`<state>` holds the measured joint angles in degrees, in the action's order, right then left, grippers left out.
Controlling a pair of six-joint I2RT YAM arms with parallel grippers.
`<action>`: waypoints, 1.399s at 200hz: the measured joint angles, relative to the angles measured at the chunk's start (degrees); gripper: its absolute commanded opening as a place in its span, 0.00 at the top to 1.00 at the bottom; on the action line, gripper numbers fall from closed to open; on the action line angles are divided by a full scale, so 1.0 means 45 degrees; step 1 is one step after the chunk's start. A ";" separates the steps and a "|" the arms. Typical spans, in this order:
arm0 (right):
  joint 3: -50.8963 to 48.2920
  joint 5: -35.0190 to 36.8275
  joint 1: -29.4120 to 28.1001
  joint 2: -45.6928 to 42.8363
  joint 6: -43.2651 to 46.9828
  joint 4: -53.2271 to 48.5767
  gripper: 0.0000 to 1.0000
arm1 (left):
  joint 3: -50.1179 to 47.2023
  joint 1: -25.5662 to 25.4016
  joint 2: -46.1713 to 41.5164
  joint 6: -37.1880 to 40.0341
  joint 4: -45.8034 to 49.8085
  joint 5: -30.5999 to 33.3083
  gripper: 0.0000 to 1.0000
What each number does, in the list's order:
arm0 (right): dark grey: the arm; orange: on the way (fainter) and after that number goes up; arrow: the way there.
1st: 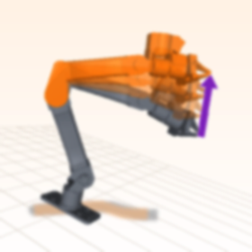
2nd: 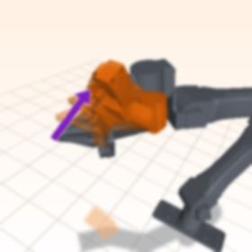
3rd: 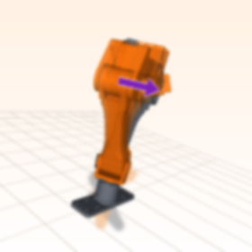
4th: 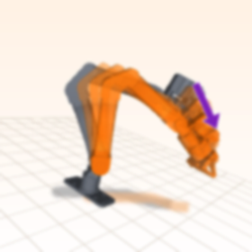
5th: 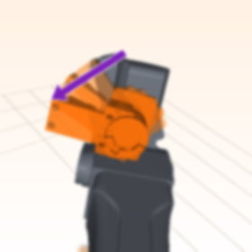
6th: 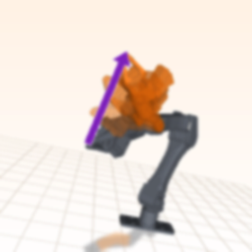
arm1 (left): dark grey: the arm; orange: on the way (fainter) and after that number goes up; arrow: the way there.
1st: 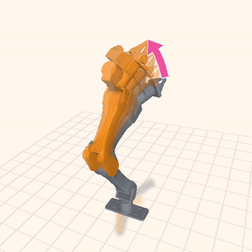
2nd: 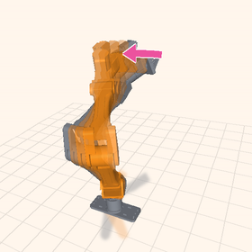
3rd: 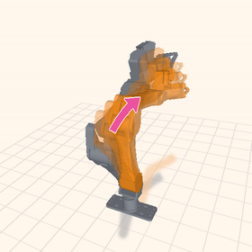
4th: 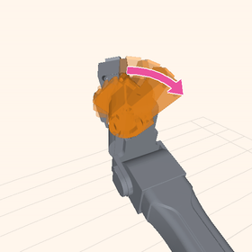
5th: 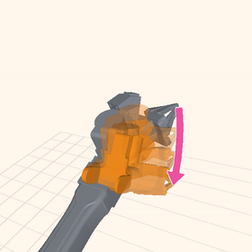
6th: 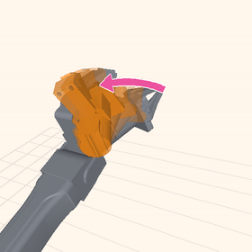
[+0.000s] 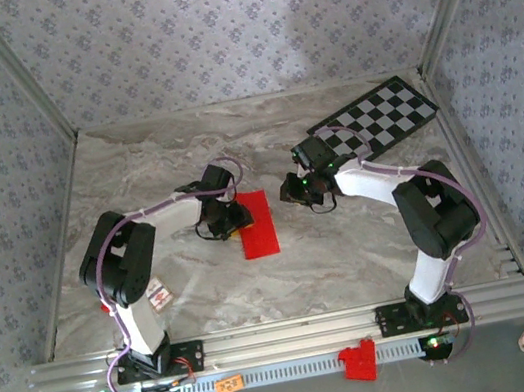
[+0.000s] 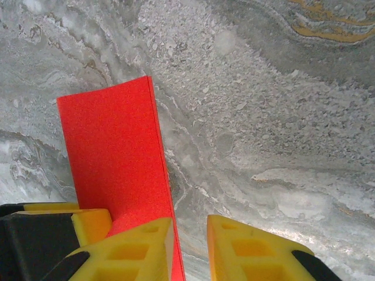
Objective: Fold a paper plane with a square sheet of paper (pick it up from the middle)
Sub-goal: Hold the square sheet of paper at the center of the table.
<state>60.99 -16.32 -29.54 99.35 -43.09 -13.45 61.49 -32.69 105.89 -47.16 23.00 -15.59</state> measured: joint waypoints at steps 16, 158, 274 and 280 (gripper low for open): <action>0.0000 -0.0068 -0.0005 0.0029 0.0000 0.0034 0.76 | 0.0000 -0.0024 0.0010 -0.0015 -0.0005 0.0015 0.57; 0.0461 -0.2409 -0.1049 0.1894 -0.0044 0.1146 0.84 | -0.0005 -0.0073 0.0053 -0.0019 0.0000 0.0141 0.57; 0.0918 -0.2676 -0.1069 0.2822 -0.0029 0.0675 0.86 | 0.0053 -0.0073 0.0053 -0.0015 0.0068 0.0136 0.56; 0.0952 -0.2647 -0.1083 0.2827 -0.0029 0.0597 0.86 | 0.0083 -0.0073 0.0049 -0.0015 0.0112 0.0131 0.55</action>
<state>65.28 -28.23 -34.41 112.07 -43.22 -10.76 61.87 -33.01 106.10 -47.22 23.51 -15.00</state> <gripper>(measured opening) 0.141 0.429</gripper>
